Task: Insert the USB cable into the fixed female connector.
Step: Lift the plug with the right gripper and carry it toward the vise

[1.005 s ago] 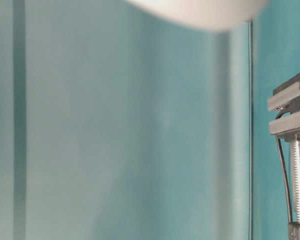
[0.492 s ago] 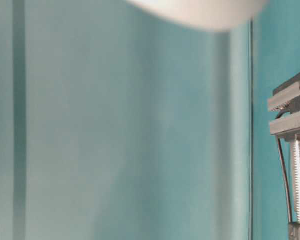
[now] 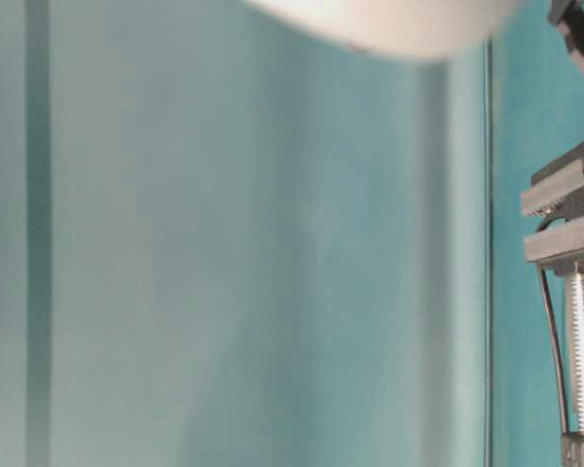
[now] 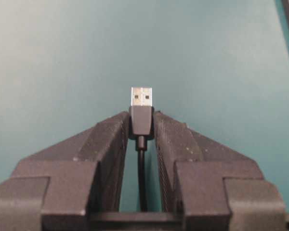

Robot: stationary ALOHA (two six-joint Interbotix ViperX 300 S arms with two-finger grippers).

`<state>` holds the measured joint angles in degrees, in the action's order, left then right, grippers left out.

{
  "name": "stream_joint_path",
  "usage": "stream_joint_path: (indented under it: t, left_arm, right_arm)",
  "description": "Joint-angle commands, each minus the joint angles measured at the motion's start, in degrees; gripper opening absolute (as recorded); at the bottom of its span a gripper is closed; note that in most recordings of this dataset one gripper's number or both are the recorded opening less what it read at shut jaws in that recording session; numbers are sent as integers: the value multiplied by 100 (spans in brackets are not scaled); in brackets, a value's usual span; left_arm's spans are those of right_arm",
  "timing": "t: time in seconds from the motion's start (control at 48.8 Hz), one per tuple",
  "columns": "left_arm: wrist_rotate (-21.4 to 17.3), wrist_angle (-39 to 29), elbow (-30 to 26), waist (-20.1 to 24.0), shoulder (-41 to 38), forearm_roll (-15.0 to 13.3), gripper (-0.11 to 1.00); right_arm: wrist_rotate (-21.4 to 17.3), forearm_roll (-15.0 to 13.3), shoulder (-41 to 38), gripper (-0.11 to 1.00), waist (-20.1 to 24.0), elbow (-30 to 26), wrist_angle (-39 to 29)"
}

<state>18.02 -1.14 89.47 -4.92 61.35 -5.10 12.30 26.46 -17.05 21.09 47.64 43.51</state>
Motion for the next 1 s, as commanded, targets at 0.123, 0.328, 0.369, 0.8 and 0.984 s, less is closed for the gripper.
stream_joint_path:
  t: [0.123, 0.328, 0.369, 0.8, 0.984]
  left_arm:
    - [343, -229, -26, 0, 0, 35, 100]
    - [668, -483, 9, 0, 0, 35, 100]
    - [729, -571, 18, 0, 0, 44, 100]
    - [1134, -853, 88, 0, 0, 97, 100]
    - [1134, -853, 88, 0, 0, 88, 100]
  right_arm:
    - [967, 2092, 202, 21, 413, -255, 387]
    - [1617, 3876, 167, 21, 668, -519, 1116]
    - [1740, 4210, 132, 21, 686, -589, 1213]
    - [2382, 6214, -554, 21, 914, -1661, 2320]
    - [2979, 7356, -686, 21, 958, -2057, 2900]
